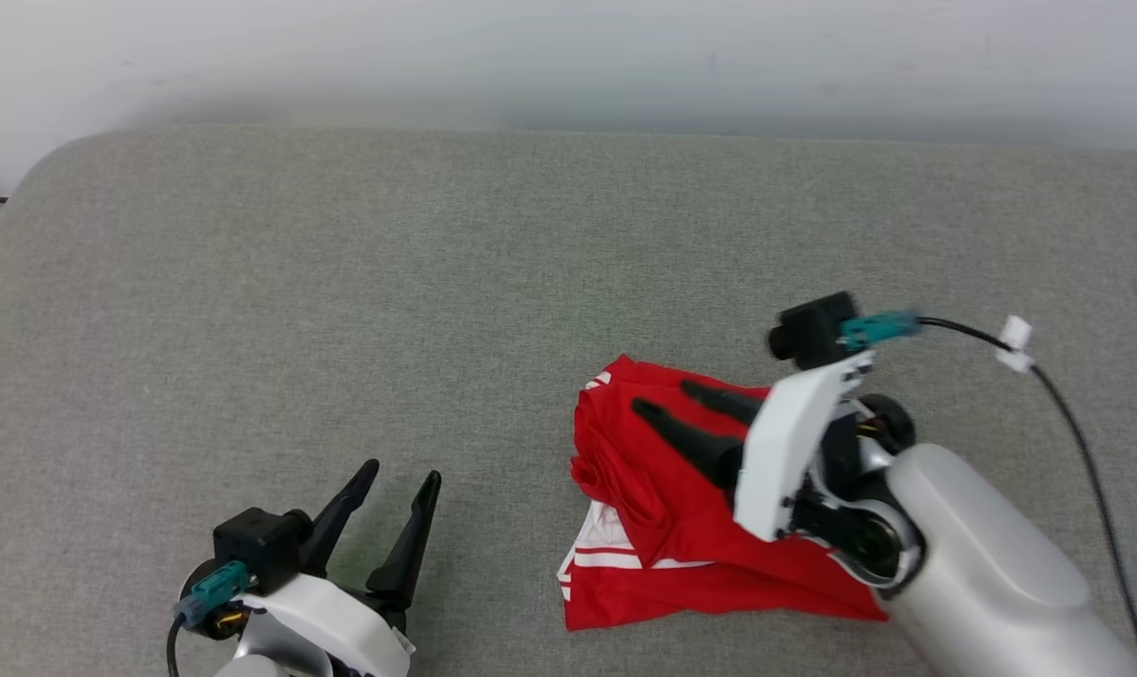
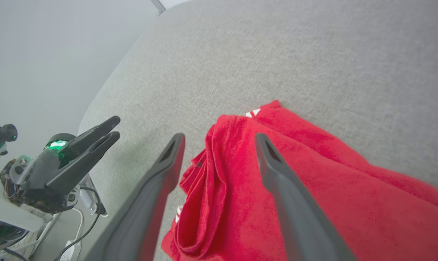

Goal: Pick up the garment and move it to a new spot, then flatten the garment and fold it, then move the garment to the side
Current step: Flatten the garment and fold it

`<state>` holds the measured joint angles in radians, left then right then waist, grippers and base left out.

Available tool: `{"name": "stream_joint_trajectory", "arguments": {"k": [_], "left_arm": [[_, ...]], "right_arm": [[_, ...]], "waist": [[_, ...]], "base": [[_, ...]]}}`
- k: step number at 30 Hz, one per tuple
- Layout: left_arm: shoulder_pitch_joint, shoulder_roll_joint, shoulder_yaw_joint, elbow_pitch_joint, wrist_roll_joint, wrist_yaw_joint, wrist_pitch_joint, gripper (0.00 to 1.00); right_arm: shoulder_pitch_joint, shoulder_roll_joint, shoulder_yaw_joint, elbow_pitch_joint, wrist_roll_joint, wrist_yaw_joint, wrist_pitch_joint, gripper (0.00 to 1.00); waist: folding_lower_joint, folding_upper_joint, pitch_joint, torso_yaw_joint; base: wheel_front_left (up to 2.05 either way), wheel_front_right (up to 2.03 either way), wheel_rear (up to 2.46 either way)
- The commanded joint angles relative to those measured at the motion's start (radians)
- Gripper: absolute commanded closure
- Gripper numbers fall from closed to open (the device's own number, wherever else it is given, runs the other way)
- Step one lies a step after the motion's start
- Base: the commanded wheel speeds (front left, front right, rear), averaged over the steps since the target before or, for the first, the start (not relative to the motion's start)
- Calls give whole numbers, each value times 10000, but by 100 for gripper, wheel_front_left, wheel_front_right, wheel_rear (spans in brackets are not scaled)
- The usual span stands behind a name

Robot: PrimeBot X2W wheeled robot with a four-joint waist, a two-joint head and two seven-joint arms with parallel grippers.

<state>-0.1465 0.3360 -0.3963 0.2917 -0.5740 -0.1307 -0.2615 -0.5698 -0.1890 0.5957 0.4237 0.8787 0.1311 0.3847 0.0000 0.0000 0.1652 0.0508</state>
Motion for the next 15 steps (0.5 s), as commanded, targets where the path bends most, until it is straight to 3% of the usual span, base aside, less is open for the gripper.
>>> {"name": "stream_joint_trajectory", "arguments": {"k": [1,6,11,15], "left_arm": [[125,-14,114,-145,102,4,-45,0],[356,-21,505,-756,491,3,-46,0],[600,-108,926,-1151,930,3,-44,0],[735,-223,1161,-1479,1244,4,-46,0]], "right_arm": [[305,-332,-101,-402,49,-10,-486,0],[997,-1732,-409,-1903,-464,-9,-2678,0],[1991,-2855,-822,-2599,-1134,-9,-5076,0],[2894,-3238,-1338,-2428,-1696,-10,-6256,0]], "waist": [[0,0,-30,-69],[0,0,-65,-252],[0,0,-116,-433],[0,0,-218,-524]], "base": [[0,0,0],[0,0,0],[0,0,0],[0,0,0]]}}
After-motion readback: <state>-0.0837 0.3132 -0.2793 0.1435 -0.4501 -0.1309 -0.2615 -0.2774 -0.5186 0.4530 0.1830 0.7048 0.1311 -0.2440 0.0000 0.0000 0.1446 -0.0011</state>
